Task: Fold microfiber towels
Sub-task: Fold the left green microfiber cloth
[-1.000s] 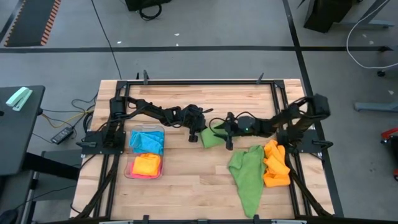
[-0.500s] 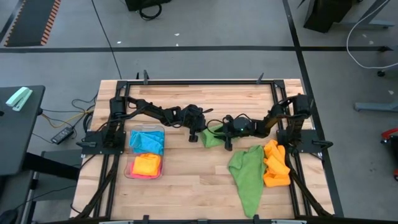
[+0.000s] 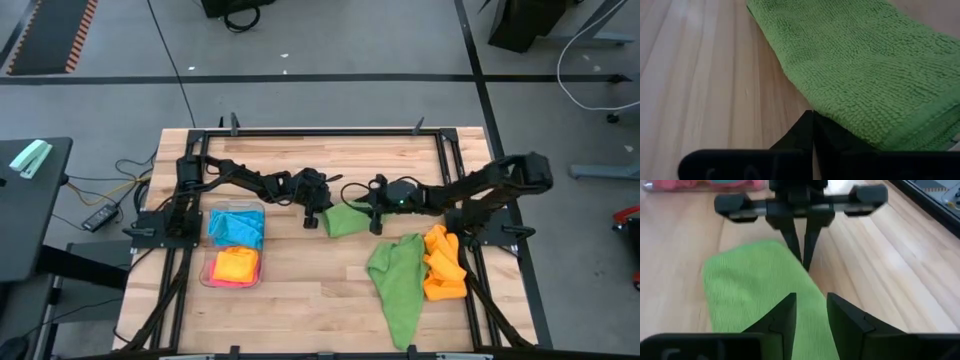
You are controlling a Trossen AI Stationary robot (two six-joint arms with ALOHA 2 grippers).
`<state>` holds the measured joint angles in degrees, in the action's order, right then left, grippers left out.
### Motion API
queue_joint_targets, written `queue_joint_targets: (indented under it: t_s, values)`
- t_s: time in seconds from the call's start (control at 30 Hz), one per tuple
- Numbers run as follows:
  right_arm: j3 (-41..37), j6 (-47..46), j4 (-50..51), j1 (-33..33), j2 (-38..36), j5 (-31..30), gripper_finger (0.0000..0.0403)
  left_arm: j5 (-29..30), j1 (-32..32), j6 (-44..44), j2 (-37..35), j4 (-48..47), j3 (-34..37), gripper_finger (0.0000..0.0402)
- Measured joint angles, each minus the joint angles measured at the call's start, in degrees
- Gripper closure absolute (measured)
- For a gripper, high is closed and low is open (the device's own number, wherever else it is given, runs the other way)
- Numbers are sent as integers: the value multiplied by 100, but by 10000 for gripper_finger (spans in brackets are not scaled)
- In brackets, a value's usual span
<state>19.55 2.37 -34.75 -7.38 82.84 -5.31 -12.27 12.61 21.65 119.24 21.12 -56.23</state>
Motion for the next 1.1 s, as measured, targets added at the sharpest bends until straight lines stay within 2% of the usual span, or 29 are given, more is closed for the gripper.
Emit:
queue_joint_targets:
  t_s: [0.2,0.4,0.63,0.77,0.87,0.97,1.1]
  values:
    - [-615,-249,-392,-173,74,-127,297,0,-1,0,0,0,0,375]
    - [-1117,-691,-877,-305,363,-237,307,-1,-1,0,0,0,0,384]
    - [-894,-737,-900,-205,-10,-234,313,-2,-1,1,0,-2,0,381]
    - [-704,-671,-387,-170,-387,-335,313,0,-1,0,0,0,0,376]
    - [-688,-685,-376,-172,-519,-387,313,0,-1,2,0,0,0,380]
    - [-688,-693,-647,-168,-462,-259,314,-2,-1,2,0,-2,0,386]
    - [-666,-637,-1481,-12,-145,-71,314,-2,1,4,0,0,0,387]
